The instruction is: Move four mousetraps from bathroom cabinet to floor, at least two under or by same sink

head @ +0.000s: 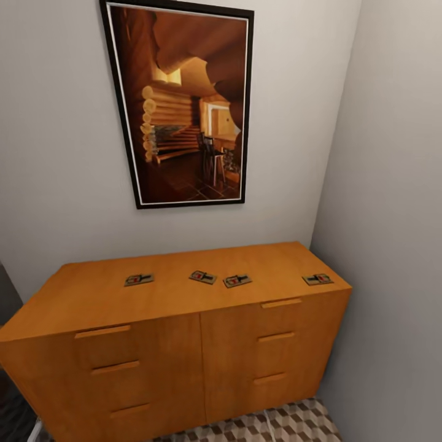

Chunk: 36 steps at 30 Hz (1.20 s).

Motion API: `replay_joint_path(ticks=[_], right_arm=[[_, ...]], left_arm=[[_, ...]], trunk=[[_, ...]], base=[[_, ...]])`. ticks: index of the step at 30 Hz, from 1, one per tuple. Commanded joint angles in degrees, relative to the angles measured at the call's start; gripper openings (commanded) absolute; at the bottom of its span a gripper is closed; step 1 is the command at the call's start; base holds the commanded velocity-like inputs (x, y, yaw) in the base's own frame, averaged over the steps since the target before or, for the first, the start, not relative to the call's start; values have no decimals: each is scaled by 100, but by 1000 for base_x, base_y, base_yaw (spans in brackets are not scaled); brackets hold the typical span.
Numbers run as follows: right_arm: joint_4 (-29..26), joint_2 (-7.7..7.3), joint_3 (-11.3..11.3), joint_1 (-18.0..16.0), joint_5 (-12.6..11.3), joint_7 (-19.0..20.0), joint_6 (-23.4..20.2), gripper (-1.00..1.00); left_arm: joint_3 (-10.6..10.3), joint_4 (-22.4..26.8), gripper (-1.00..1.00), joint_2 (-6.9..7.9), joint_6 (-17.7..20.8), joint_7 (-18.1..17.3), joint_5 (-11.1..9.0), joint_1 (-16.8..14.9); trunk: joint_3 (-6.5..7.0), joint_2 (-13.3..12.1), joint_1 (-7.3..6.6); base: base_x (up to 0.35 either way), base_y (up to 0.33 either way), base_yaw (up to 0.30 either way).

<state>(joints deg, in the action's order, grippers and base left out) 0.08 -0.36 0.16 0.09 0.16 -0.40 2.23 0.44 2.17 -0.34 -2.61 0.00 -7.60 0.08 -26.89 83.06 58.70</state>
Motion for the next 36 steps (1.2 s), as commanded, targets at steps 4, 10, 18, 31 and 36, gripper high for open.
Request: replay_joint_path(ticks=[4,10,18,31,36], right_arm=[[1,0,1,0,2,-4,16,100],[1,6,1,0,2,-4,15,100],[1,14,1,0,2,-5,14,100],[1,10,1,0,2,-4,14,100],[1,9,1,0,2,-4,14,100]], left_arm=[[0,3,100,-1,-12,0,-49,1],[0,3,100,-1,-12,0,-49,1],[0,3,100,-1,-11,0,-49,1],[0,3,100,-5,-12,2,-49,1],[0,3,100,-2,-12,1,-49,1]], trunk=[[-4,2,3],[-4,2,3],[-4,2,3],[-4,2,3],[-4,2,3]], base=[[240,-181,0],[221,-163,0],[94,-62,0],[14,-9,0],[2,-1,0]])
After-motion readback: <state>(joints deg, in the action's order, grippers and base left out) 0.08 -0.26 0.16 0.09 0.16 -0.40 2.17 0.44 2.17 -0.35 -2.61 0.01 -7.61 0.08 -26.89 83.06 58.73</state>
